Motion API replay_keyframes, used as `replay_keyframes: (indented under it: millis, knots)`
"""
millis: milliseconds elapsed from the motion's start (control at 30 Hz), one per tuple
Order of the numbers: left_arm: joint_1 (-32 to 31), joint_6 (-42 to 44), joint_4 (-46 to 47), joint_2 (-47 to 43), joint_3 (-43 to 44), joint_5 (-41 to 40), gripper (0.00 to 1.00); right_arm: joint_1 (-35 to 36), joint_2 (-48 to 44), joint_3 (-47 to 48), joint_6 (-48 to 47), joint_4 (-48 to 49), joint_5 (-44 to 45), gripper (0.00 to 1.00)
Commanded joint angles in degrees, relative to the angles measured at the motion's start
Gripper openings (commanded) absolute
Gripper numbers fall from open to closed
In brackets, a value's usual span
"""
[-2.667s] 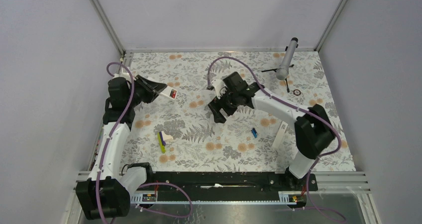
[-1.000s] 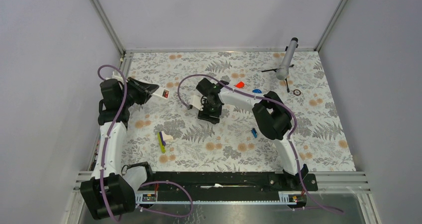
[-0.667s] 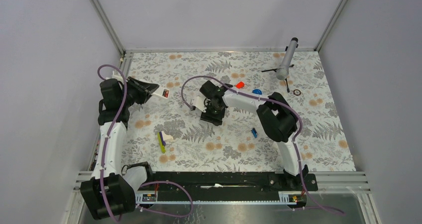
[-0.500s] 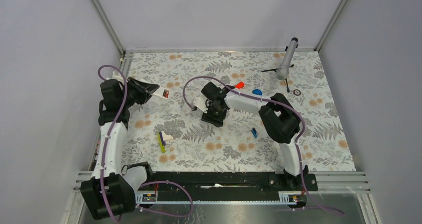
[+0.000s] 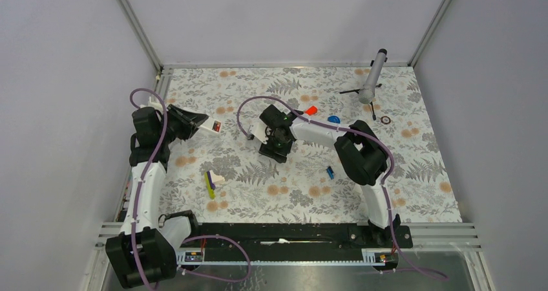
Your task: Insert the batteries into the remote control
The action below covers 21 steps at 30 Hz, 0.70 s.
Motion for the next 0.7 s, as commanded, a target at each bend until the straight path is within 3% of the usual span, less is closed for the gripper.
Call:
replay_keyframes:
  millis: [0, 233, 433, 667]
  knots:
    - [0.33, 0.77, 3.12, -1.17, 1.08, 1.38, 0.00, -0.29, 1.12, 0.00, -0.55, -1.38, 2.27, 0.63]
    - [0.34, 0.63, 3.48, -0.94, 1.08, 1.48, 0.00, -0.20, 0.94, -0.98, -0.58, -2.25, 2.34, 0.73]
    - [0.34, 0.60, 3.46, -0.94, 0.94, 1.55, 0.00, -0.21, 2.04, 0.12, -0.16, -3.04, 1.78, 0.57]
    - [0.34, 0.72, 3.54, -0.80, 0.61, 1.68, 0.00, -0.19, 0.61, 0.22, 1.79, -1.93, 1.76, 0.52]
